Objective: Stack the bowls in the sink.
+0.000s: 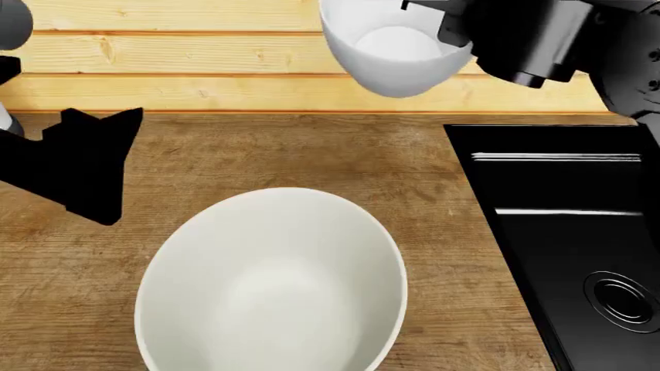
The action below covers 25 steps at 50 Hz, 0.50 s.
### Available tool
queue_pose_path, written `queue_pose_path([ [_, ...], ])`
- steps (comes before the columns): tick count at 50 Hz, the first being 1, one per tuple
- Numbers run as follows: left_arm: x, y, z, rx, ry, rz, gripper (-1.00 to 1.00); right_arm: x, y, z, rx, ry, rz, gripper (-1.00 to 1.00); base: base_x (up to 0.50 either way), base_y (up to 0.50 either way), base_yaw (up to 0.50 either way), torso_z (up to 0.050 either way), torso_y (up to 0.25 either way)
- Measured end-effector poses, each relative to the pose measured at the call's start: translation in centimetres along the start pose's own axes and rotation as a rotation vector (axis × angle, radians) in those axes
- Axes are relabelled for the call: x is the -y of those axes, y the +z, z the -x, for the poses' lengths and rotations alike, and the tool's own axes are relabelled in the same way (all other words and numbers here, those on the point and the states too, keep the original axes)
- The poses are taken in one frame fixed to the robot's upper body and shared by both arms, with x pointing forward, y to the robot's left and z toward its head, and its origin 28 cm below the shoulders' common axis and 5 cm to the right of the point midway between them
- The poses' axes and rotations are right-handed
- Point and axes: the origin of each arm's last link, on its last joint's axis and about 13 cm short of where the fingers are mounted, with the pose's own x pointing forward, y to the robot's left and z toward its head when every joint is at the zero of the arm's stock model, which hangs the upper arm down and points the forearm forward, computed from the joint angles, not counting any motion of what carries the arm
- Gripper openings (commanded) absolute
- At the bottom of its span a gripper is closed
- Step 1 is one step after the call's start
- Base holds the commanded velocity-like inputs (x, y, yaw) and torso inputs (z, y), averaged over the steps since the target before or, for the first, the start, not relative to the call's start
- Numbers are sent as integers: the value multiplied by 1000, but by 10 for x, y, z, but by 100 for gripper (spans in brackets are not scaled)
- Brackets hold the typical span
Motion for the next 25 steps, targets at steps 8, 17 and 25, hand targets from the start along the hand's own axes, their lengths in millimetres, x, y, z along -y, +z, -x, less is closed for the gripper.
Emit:
queue_pose_path([
  [8, 2, 10, -5, -94, -83, 56, 100, 3, 3, 3, 14, -11, 6, -100, 0, 0, 0, 0, 0],
  [17, 5, 10, -14, -191, -148, 104, 100, 4, 3, 3, 21, -19, 15, -100, 0, 0, 0, 0, 1],
  [25, 7, 7, -22, -260, -191, 127, 100, 3, 1, 2, 21, -24, 24, -100, 0, 0, 0, 0, 0],
])
